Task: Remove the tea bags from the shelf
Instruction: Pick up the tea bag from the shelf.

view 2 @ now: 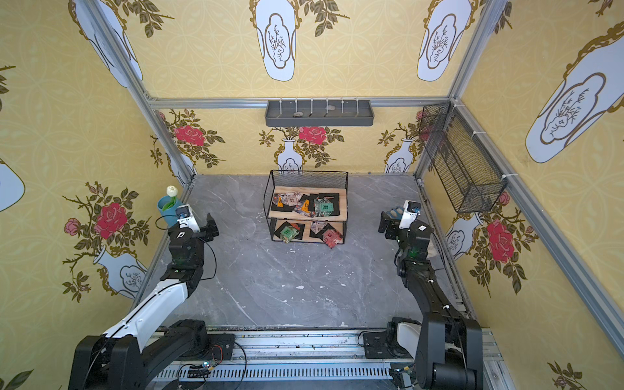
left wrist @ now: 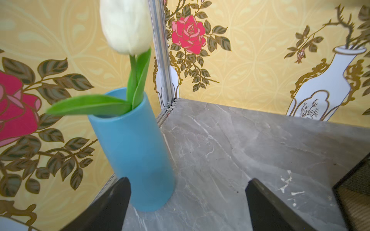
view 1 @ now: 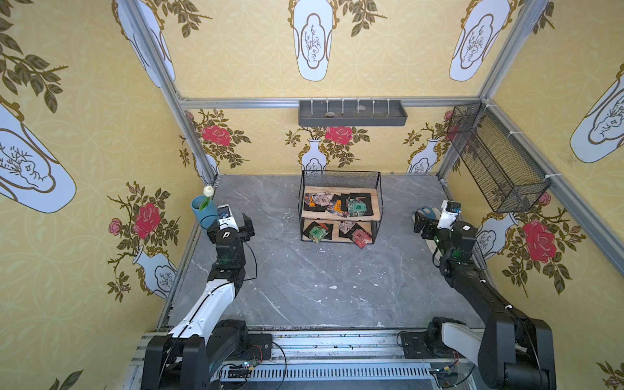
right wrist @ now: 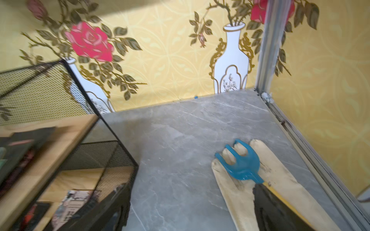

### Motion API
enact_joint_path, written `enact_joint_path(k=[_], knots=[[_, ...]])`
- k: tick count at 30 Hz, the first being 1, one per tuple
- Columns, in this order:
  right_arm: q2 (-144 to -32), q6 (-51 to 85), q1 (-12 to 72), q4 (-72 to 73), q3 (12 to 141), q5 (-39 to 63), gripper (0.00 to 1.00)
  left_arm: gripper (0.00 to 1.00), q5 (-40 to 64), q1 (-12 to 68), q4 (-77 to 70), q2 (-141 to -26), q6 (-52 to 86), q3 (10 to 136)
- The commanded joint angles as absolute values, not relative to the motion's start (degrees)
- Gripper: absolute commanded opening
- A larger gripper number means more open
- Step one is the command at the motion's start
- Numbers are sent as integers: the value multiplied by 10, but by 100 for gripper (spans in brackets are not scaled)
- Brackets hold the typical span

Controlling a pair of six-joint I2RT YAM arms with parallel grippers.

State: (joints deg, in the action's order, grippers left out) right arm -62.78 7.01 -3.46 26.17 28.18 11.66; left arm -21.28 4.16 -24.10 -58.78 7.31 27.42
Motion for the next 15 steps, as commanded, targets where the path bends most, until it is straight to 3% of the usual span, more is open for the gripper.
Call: enact_joint_path(k=[1, 5, 10, 15], knots=[[-605, 174, -38, 175, 324, 154, 97, 100, -165, 41, -74, -599, 182, 340], [-573, 322, -50, 120, 351, 192, 98, 100, -97, 41, 104, -616, 327, 431], [-586, 338, -50, 119, 404, 320, 97, 100, 99, 32, -21, -614, 389, 378], [-624, 324, -27, 41, 487, 402, 98, 100, 186, 54, 4, -614, 381, 400]])
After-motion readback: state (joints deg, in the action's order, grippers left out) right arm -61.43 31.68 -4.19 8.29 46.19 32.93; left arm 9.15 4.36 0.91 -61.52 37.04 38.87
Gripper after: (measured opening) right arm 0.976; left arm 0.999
